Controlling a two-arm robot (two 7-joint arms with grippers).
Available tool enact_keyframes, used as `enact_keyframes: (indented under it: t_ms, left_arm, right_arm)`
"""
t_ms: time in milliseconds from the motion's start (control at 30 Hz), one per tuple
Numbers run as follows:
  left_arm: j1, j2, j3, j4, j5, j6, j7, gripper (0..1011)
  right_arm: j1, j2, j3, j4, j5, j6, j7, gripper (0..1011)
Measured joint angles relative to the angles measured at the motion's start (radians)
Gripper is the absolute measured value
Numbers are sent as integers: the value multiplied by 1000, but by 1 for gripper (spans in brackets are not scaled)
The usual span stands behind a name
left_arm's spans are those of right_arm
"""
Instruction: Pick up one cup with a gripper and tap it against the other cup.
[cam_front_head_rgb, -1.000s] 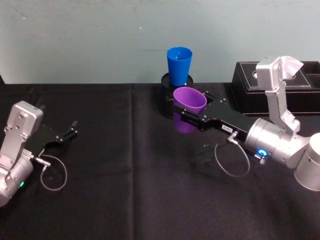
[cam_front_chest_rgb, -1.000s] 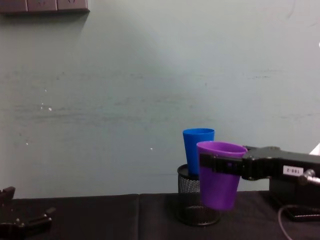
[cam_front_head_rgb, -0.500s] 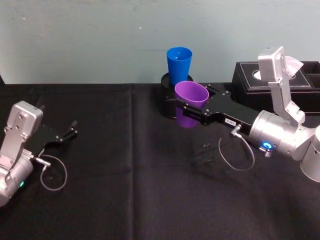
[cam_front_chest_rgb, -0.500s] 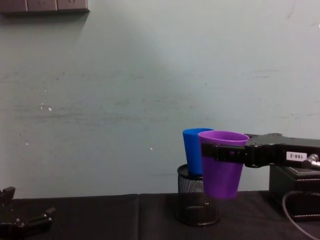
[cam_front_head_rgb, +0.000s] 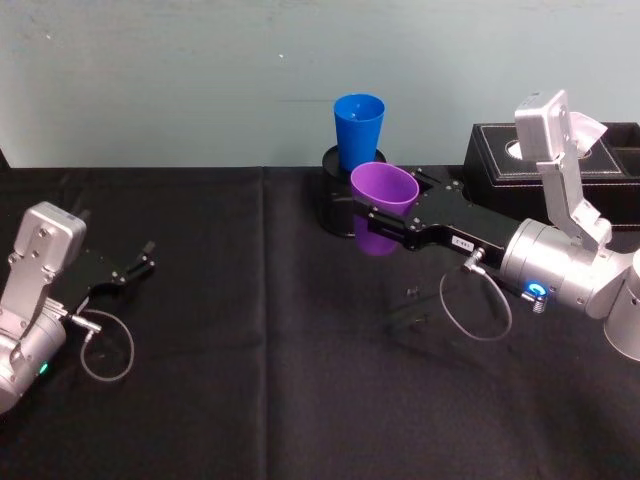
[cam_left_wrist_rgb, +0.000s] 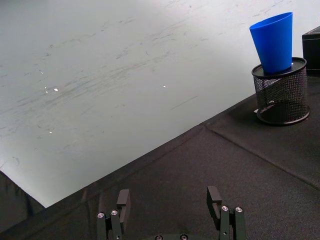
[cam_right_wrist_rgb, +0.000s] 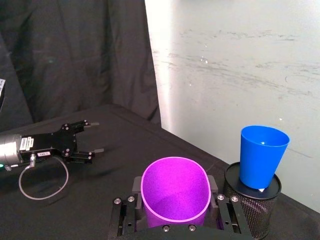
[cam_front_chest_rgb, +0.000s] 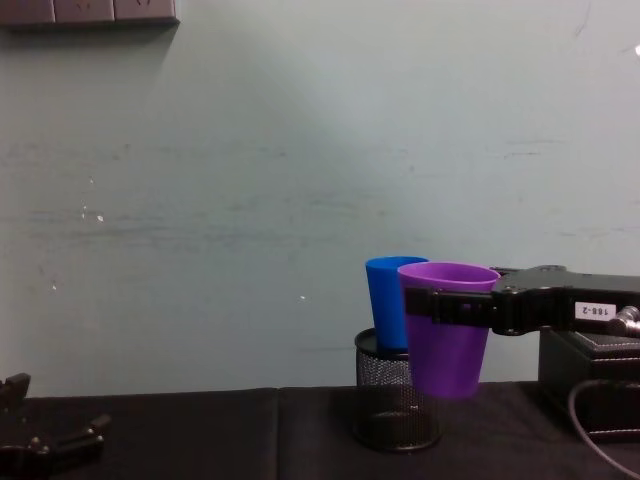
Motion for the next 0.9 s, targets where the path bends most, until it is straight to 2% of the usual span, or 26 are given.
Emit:
enact_keyframes:
  t_ms: [900]
  left_arm:
    - [0,0,0,0,0,0,0,1000]
  right_arm:
    - [0,-2,2,0,-1,0,1,724]
